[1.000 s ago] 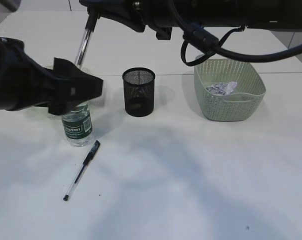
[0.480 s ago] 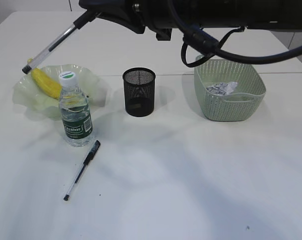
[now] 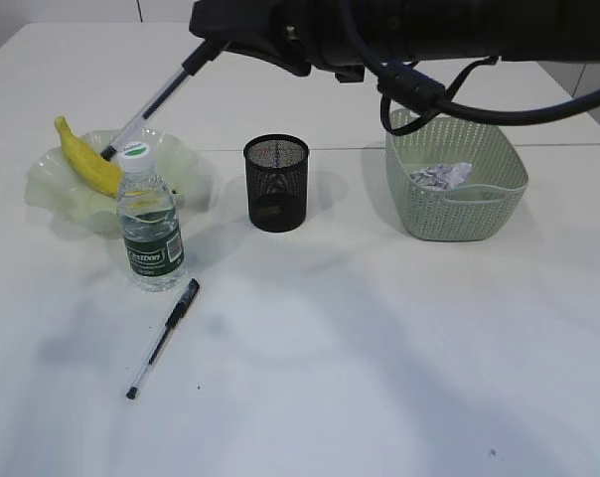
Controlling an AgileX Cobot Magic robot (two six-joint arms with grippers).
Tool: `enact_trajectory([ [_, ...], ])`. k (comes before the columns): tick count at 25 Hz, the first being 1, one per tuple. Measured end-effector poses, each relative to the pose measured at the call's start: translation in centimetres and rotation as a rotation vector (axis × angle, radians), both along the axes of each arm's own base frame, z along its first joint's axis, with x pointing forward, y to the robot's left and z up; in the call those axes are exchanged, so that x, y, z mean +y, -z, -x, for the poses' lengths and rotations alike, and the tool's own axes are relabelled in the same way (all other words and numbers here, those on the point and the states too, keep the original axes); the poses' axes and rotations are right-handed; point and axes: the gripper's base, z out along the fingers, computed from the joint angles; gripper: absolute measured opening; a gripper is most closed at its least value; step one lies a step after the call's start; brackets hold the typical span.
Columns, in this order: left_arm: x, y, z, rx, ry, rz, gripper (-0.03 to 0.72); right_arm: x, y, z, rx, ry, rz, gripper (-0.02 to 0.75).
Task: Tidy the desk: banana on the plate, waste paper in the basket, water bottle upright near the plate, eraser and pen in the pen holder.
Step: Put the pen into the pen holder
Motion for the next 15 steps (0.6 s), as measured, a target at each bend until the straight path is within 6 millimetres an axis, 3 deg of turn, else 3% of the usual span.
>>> enact_trajectory([
  [7, 0.7, 2.1, 3.5, 0.025, -0.023, 0.036, 0.484, -2.7, 0.8, -1.5, -0.019, 0.074, 0.161, 0.056],
  [15, 0.8, 2.2, 4.4, 0.042, -0.039, 0.063, 0.477, -4.5, 1.4, -2.6, -0.106, 0.145, 0.377, 0.055],
])
